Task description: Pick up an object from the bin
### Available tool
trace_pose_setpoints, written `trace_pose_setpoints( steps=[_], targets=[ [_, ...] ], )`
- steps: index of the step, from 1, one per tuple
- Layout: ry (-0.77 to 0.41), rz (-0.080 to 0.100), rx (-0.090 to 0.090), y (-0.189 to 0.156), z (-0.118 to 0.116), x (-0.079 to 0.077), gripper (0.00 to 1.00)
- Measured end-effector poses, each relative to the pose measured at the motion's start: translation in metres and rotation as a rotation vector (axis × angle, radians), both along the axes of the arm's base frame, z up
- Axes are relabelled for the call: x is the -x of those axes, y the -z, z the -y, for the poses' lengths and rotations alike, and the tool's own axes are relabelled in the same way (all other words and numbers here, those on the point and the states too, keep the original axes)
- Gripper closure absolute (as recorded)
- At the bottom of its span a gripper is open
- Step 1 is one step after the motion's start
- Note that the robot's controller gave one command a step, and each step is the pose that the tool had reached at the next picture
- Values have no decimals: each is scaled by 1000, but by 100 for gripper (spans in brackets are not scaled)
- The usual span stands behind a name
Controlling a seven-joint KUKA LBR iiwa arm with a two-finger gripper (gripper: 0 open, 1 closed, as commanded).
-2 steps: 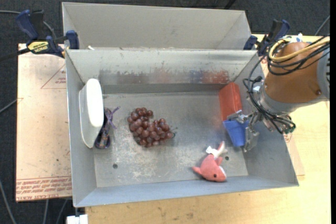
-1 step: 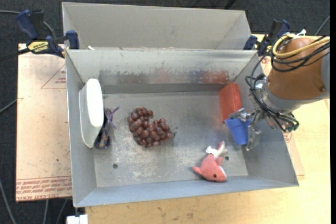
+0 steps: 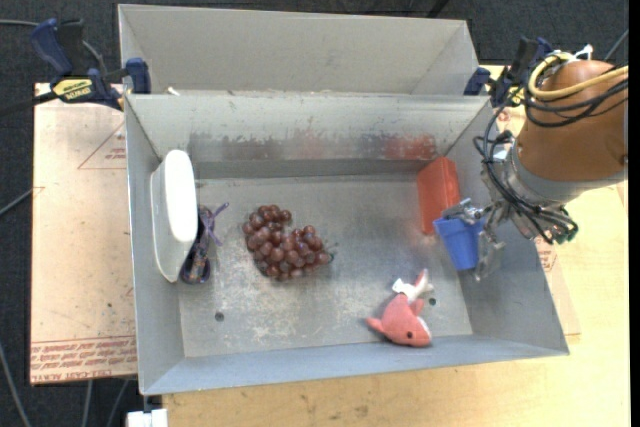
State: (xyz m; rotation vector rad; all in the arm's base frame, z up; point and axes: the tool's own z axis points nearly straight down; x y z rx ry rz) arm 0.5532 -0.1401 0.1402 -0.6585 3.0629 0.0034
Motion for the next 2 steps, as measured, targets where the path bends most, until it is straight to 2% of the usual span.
trace_pose_setpoints(
  steps=[2],
  targets=[
    [0, 6, 2, -31, 0, -2, 100]
  ],
)
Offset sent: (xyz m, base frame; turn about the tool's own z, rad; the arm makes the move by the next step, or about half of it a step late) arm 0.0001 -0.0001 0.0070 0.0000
